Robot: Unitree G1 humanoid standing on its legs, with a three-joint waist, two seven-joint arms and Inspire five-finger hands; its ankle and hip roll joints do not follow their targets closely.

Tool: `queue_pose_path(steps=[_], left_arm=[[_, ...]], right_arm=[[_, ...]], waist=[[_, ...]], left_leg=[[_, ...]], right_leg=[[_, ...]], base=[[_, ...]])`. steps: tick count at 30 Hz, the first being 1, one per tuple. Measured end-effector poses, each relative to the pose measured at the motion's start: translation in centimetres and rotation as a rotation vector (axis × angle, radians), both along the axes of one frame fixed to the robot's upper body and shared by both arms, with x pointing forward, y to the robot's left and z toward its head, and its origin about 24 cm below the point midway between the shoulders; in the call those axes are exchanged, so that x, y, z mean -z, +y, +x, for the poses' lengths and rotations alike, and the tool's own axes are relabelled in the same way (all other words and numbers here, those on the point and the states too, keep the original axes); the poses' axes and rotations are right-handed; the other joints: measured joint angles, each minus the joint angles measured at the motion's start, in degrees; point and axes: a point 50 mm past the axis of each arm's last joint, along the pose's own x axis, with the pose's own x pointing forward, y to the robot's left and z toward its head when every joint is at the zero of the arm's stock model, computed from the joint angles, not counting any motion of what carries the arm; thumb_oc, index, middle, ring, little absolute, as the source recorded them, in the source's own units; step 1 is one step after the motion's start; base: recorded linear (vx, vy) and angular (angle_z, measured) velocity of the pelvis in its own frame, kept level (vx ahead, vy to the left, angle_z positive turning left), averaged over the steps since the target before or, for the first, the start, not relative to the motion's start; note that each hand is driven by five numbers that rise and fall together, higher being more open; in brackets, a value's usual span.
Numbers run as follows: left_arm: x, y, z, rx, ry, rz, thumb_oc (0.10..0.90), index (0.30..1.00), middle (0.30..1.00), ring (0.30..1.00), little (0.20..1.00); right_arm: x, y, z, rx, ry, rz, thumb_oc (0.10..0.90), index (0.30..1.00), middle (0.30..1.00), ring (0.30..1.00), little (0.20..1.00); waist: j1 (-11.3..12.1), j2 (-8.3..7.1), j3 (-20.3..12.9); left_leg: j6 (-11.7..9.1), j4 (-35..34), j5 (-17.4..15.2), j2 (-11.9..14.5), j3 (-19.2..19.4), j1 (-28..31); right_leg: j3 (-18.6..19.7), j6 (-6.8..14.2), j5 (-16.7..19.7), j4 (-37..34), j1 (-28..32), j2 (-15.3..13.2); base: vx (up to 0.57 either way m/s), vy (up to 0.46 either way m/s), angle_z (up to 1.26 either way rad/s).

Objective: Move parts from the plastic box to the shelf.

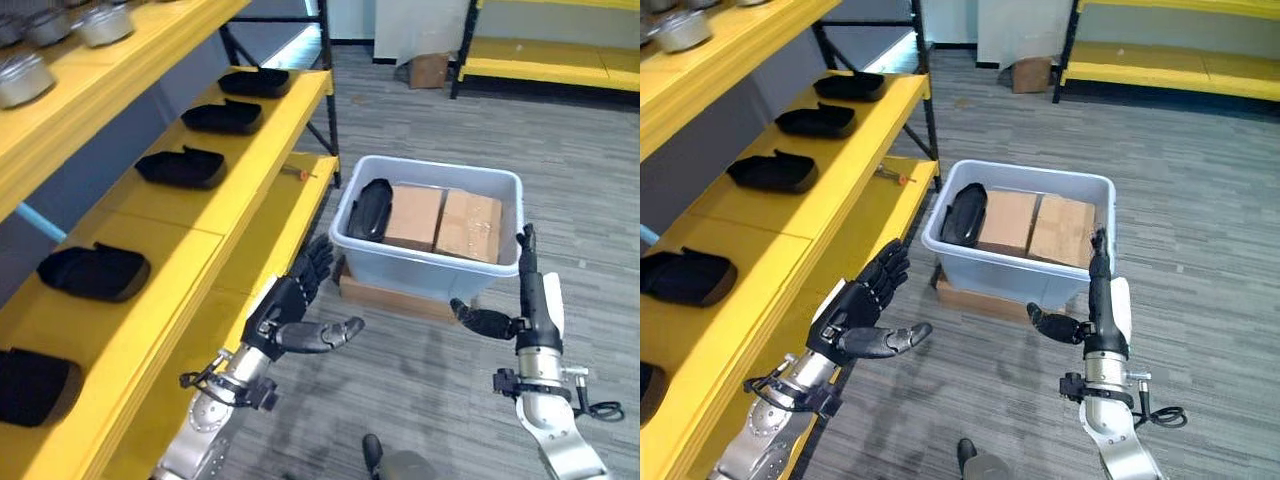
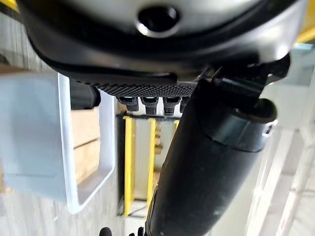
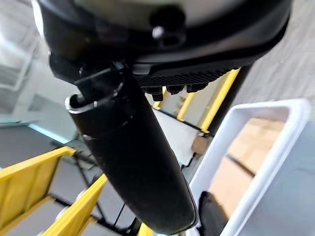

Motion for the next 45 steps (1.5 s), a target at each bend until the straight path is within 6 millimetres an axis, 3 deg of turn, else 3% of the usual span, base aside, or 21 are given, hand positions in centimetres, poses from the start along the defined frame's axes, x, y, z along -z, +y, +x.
queue_pose_path(steps=[2, 5, 8, 9, 12, 13, 14, 17, 19, 22, 26, 27, 29, 31, 32, 33, 34, 36, 37, 42, 45], left_arm=[[0.0, 0.0, 0.0, 0.005, -0.001, 0.002, 0.900, 1.000, 1.000, 1.000, 1.000], [0.3, 0.0, -0.3, 0.009, 0.010, 0.004, 0.900, 1.000, 1.000, 1.000, 1.000], [0.8, 0.1, -0.7, 0.003, 0.031, 0.008, 0.900, 1.000, 1.000, 1.000, 1.000], [1.1, 0.5, -1.1, -0.015, 0.047, 0.004, 0.900, 1.000, 1.000, 1.000, 1.000], [1.3, 1.7, -1.3, -0.070, 0.054, 0.011, 0.900, 1.000, 1.000, 1.000, 1.000], [1.3, 2.0, -1.3, -0.081, 0.054, 0.012, 0.900, 1.000, 1.000, 1.000, 1.000], [0.9, 2.2, -1.0, -0.084, 0.038, 0.020, 0.900, 1.000, 1.000, 1.000, 1.000], [0.3, 2.0, -0.4, -0.044, 0.005, 0.036, 0.900, 1.000, 1.000, 1.000, 1.000], [-0.3, 1.5, 0.1, 0.000, -0.023, 0.042, 0.900, 1.000, 1.000, 1.000, 1.000], [-1.2, 1.3, 0.9, 0.016, -0.065, 0.048, 0.900, 1.000, 1.000, 1.000, 1.000], [-2.0, 1.3, 1.5, 0.019, -0.103, 0.072, 0.900, 1.000, 1.000, 1.000, 1.000], [-1.7, 1.4, 1.4, 0.024, -0.083, 0.079, 0.900, 1.000, 1.000, 1.000, 1.000], [-1.1, 1.6, 1.0, 0.032, -0.046, 0.088, 0.900, 1.000, 1.000, 1.000, 1.000], [-1.2, 1.9, 1.2, 0.023, -0.048, 0.099, 0.900, 1.000, 1.000, 1.000, 1.000], [-1.1, 1.9, 1.6, 0.026, -0.047, 0.105, 0.900, 1.000, 1.000, 1.000, 1.000], [-0.6, 2.0, 1.9, 0.021, -0.026, 0.111, 0.900, 1.000, 1.000, 1.000, 1.000], [-0.1, 2.1, 1.6, 0.020, -0.005, 0.112, 0.900, 1.000, 1.000, 1.000, 1.000], [1.0, 2.4, 0.4, 0.012, 0.046, 0.115, 0.900, 1.000, 1.000, 1.000, 1.000], [1.3, 2.7, -0.1, 0.005, 0.066, 0.121, 0.900, 1.000, 1.000, 1.000, 1.000], [1.1, 2.7, -0.2, -0.002, 0.066, 0.130, 0.900, 1.000, 1.000, 1.000, 1.000], [0.7, 2.7, -0.2, -0.009, 0.054, 0.124, 0.900, 1.000, 1.000, 1.000, 1.000]], right_arm=[[0.3, 0.0, -0.3, -0.002, 0.015, 0.000, 0.900, 1.000, 1.000, 1.000, 1.000], [0.3, 0.3, -0.2, -0.027, 0.018, -0.006, 0.900, 1.000, 1.000, 1.000, 1.000], [0.4, 0.5, -0.2, -0.058, 0.035, -0.019, 0.900, 1.000, 1.000, 1.000, 1.000], [0.4, 0.6, -0.2, -0.100, 0.054, -0.045, 0.900, 1.000, 1.000, 1.000, 1.000], [0.5, 1.1, -0.2, -0.171, 0.072, -0.090, 0.900, 1.000, 1.000, 1.000, 1.000], [0.4, 1.3, -0.3, -0.203, 0.071, -0.128, 0.900, 1.000, 1.000, 1.000, 1.000], [0.2, 1.8, -0.4, -0.246, 0.060, -0.168, 0.900, 1.000, 1.000, 1.000, 1.000], [-0.3, 2.6, -0.4, -0.288, 0.035, -0.189, 0.900, 1.000, 1.000, 1.000, 1.000], [-0.6, 3.1, -0.1, -0.301, 0.009, -0.192, 0.900, 1.000, 1.000, 1.000, 1.000], [-1.2, 3.6, 0.3, -0.314, -0.017, -0.213, 0.900, 1.000, 1.000, 1.000, 1.000], [-2.3, 4.5, 0.8, -0.328, -0.079, -0.217, 0.900, 1.000, 1.000, 1.000, 1.000], [-2.5, 4.5, 1.1, -0.331, -0.091, -0.222, 0.900, 1.000, 1.000, 1.000, 1.000], [-2.9, 4.4, 1.3, -0.338, -0.098, -0.235, 0.900, 1.000, 1.000, 1.000, 1.000], [-3.1, 4.3, 1.5, -0.351, -0.097, -0.257, 0.900, 1.000, 1.000, 1.000, 1.000], [-3.2, 4.2, 1.6, -0.349, -0.098, -0.262, 0.900, 1.000, 1.000, 1.000, 1.000], [-2.8, 4.2, 1.8, -0.344, -0.081, -0.262, 0.900, 1.000, 1.000, 1.000, 1.000], [-2.5, 4.0, 1.8, -0.338, -0.063, -0.264, 0.900, 1.000, 1.000, 1.000, 1.000], [-1.8, 3.7, 1.7, -0.337, -0.012, -0.274, 0.900, 1.000, 1.000, 1.000, 1.000], [-1.5, 3.6, 1.8, -0.353, 0.015, -0.286, 0.900, 1.000, 1.000, 1.000, 1.000], [-1.3, 2.5, 2.2, -0.350, 0.114, -0.440, 0.900, 1.000, 1.000, 1.000, 1.000], [-0.3, 0.4, 2.0, -0.299, 0.202, -0.545, 0.900, 1.000, 1.000, 1.000, 1.000]], waist=[[-0.80, -0.13, 0.36], [1.04, 0.83, 1.21], [2.01, 1.81, 2.51], [3.53, 2.99, 3.45], [4.06, 3.46, 3.98], [4.55, 3.92, 3.71], [4.48, 2.78, 4.38], [4.93, 1.05, 4.71], [4.89, -0.09, 4.83], [5.75, 0.24, 5.03], [6.80, 0.21, 5.02], [6.69, 0.26, 5.00], [6.62, 0.44, 4.98], [6.50, 0.35, 4.96], [6.19, 0.31, 4.91], [5.08, 0.23, 4.86], [4.66, 0.03, 4.74], [4.05, -1.28, 3.68], [5.69, -2.68, 2.31], [6.49, -1.95, 2.24], [6.24, -0.10, 2.88]], left_leg=[[0.27, -1.55, -0.20, -3.92, 0.27, -3.11], [-0.02, -9.51, 3.06, -6.47, -5.59, -6.54], [-0.25, -14.42, 6.73, -6.22, -9.30, -8.80], [-0.50, -16.01, 7.27, -5.32, -10.70, -9.81], [1.47, -15.81, 6.55, -5.20, -10.33, -9.10], [2.61, -15.83, 4.97, -5.08, -9.91, -7.15], [5.51, -16.99, 8.81, -5.54, -9.64, -4.94], [6.93, -15.43, 13.83, -7.58, -8.19, -4.06], [9.27, -13.99, 12.18, -10.62, -9.03, -2.97], [12.42, -15.13, 9.65, -12.74, -11.25, 1.11], [12.17, -14.97, 7.71, -13.55, -11.62, 4.30], [10.89, -15.08, 6.90, -13.10, -11.47, 5.13], [8.57, -15.23, 4.43, -11.86, -9.68, 6.32], [8.48, -15.72, 4.11, -10.99, -8.80, 7.05], [8.37, -16.31, 3.73, -10.89, -9.30, 7.95], [8.30, -16.24, 2.86, -10.90, -10.35, 9.43], [7.71, -16.31, 2.18, -10.89, -11.17, 10.58], [6.40, -16.36, 0.89, -10.31, -13.38, 13.15], [5.14, -16.33, -0.02, -9.97, -13.38, 13.75], [3.12, -14.14, -0.05, -4.27, -10.28, 11.56], [1.24, -15.58, -0.94, -1.24, -10.61, 11.64]], right_leg=[[1.63, -0.19, -0.45, -2.45, 3.16, 1.06], [4.57, -0.29, -0.39, -4.85, 6.14, 2.38], [7.12, -0.99, -1.17, -5.44, 8.54, 3.60], [9.88, -1.44, -2.07, -5.36, 10.20, 4.40], [11.51, -1.36, -5.84, -2.25, 11.76, 4.81], [10.46, -0.35, -7.39, -1.05, 12.12, 5.15], [7.68, 1.60, -9.97, 0.49, 13.41, 4.44], [1.93, 5.01, -12.44, 2.68, 14.51, 2.62], [-2.45, 6.41, -14.45, 7.64, 14.13, -0.12], [-4.58, 7.56, -18.52, 19.68, 9.32, -1.69], [-6.47, 8.54, -18.75, 43.53, -5.84, -3.94], [-8.69, 8.24, -19.09, 42.72, -9.75, -5.56], [-10.32, 7.72, -17.72, 27.60, -12.68, -6.51], [-9.59, 8.41, -11.39, 14.05, -13.43, -6.45], [-7.00, 9.18, -6.34, 6.32, -12.98, -6.37], [-2.86, 11.76, 1.76, -2.28, -11.52, -6.97], [-1.47, 11.76, 6.24, -5.96, -10.73, -7.70], [-3.01, 10.04, 11.99, -7.66, -6.02, -8.07], [-4.18, 9.10, 12.06, -7.98, -3.85, -7.69], [-7.14, 5.24, 11.18, -7.95, -3.71, -2.47], [-8.19, 4.35, 9.71, -7.99, -3.64, 0.11]], base=[[0.26, 0.027, -0.42], [0.26, 0.015, -0.58], [0.28, 0.025, -0.53], [0.39, 0.099, -0.85], [0.27, 0.097, -0.71], [0.28, 0.131, -0.55], [0.24, 0.119, -0.35], [0.27, 0.142, 0.00], [0.17, 0.094, 0.39], [0.19, 0.113, 0.35], [0.11, 0.048, 0.23], [0.15, -0.060, 0.12], [0.18, -0.151, -0.10], [0.22, -0.241, -0.29], [0.22, -0.274, 0.00], [0.20, -0.274, 0.23], [0.20, -0.309, 0.61], [0.17, -0.348, 0.69], [0.11, -0.311, 0.37], [0.06, -0.160, 0.22], [0.12, -0.251, 0.19]])
